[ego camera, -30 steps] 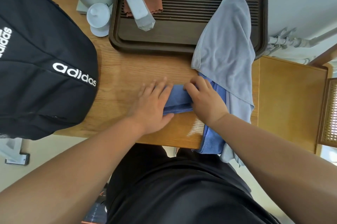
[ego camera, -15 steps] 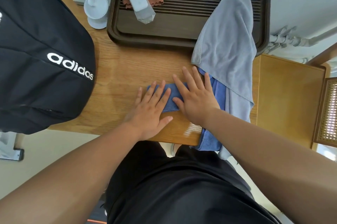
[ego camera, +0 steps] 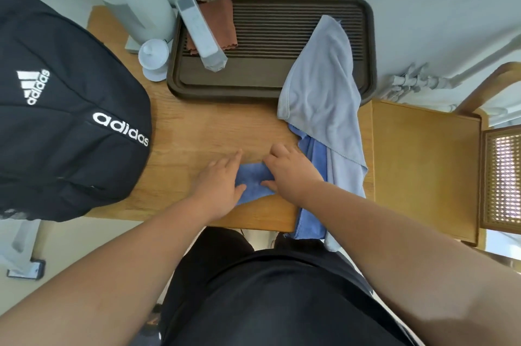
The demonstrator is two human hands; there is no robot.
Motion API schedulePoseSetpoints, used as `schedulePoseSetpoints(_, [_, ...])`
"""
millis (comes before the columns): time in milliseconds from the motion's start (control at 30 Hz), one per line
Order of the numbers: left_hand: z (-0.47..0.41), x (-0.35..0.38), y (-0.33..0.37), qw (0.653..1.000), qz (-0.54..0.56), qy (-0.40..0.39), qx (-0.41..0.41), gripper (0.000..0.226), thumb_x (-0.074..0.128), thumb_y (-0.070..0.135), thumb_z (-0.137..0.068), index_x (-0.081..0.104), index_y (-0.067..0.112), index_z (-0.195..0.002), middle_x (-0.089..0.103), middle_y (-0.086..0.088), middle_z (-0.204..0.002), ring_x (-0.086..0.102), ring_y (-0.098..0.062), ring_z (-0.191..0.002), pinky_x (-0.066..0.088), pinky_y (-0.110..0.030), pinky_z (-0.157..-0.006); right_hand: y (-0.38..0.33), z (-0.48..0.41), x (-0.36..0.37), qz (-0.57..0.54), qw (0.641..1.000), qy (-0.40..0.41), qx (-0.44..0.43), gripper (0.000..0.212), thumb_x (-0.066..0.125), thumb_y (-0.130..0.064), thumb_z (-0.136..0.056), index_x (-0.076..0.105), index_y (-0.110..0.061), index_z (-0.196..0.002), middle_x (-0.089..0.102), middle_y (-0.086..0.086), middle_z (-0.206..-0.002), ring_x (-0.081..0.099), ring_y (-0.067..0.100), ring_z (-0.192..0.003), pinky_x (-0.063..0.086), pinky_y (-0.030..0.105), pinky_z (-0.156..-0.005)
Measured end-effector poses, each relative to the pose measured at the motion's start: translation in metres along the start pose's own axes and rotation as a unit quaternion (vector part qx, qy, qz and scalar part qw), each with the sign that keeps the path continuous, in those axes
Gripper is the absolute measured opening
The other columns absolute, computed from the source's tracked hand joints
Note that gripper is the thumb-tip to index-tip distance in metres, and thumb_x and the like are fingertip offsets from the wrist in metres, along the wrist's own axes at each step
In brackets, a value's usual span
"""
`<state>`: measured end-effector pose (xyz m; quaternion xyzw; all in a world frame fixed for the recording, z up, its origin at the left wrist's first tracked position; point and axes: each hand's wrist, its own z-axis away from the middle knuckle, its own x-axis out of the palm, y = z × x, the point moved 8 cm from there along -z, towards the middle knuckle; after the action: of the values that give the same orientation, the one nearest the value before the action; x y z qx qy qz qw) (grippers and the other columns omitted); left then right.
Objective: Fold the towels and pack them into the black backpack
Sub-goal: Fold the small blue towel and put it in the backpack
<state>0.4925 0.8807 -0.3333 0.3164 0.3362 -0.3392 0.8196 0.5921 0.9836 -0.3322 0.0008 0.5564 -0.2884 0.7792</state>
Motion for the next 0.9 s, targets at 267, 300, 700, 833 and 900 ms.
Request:
schedulePoseSetpoints(267, [0.026,-0.051,0.006,0.986,0.157,0.037,-0.046,0.033,0.082,0.029,-0.071,0.059,0.026,-0.094,0.064,0.007,-0.088,0.062,-0.017,-0.082,0.05,-0.032,-0.066,-0.014,0.015,-0.053,-0.077,0.995,-0.023,-0.064,0.036,0.064,-0.033,-0.093,0.052,-0.019,-0.124,0.06,0.005,-0.107,0.059,0.025,-0.092,0.051,0.041,-0.078])
schedulePoseSetpoints(300, [0.03,-0.062,0.008,0.984,0.164,0.046,-0.046,0.034,0.083,0.027,-0.07,0.058,0.028,-0.093,0.065,0.007,-0.088,0.062,-0.016,-0.081,0.051,-0.032,-0.066,-0.017,0.015,-0.064,-0.078,0.995,-0.012,-0.068,0.035,0.064,-0.034,-0.093,0.052,-0.019,-0.122,0.061,0.004,-0.103,0.06,0.025,-0.088,0.051,0.041,-0.076])
schedulePoseSetpoints(700, [0.088,-0.204,0.014,0.848,0.474,0.235,0.023,0.036,0.083,0.011,-0.079,0.068,0.026,-0.109,0.076,0.004,-0.1,0.073,-0.015,-0.092,0.061,-0.044,-0.084,-0.046,0.038,-0.219,-0.269,0.92,0.279,-0.056,0.044,0.082,-0.032,-0.079,0.061,-0.026,-0.117,0.064,-0.019,-0.098,0.06,0.005,-0.092,0.049,0.025,-0.081])
schedulePoseSetpoints(833, [0.118,-0.239,-0.007,0.836,0.476,0.264,0.066,0.032,0.081,0.013,-0.081,0.068,0.024,-0.109,0.075,0.004,-0.1,0.073,-0.012,-0.093,0.061,-0.042,-0.086,-0.072,0.046,-0.234,-0.387,0.85,0.358,0.024,0.063,0.09,-0.036,-0.067,0.051,-0.042,-0.116,0.063,-0.014,-0.093,0.062,0.0,-0.089,0.05,0.021,-0.078])
schedulePoseSetpoints(900, [0.138,-0.256,-0.023,0.833,0.466,0.287,0.083,0.031,0.082,0.015,-0.081,0.069,0.025,-0.107,0.076,0.007,-0.097,0.073,-0.008,-0.09,0.061,-0.036,-0.081,-0.095,0.048,-0.235,-0.43,0.815,0.387,0.039,0.065,0.093,-0.034,-0.065,0.051,-0.046,-0.113,0.063,-0.013,-0.092,0.062,-0.002,-0.089,0.051,0.02,-0.079])
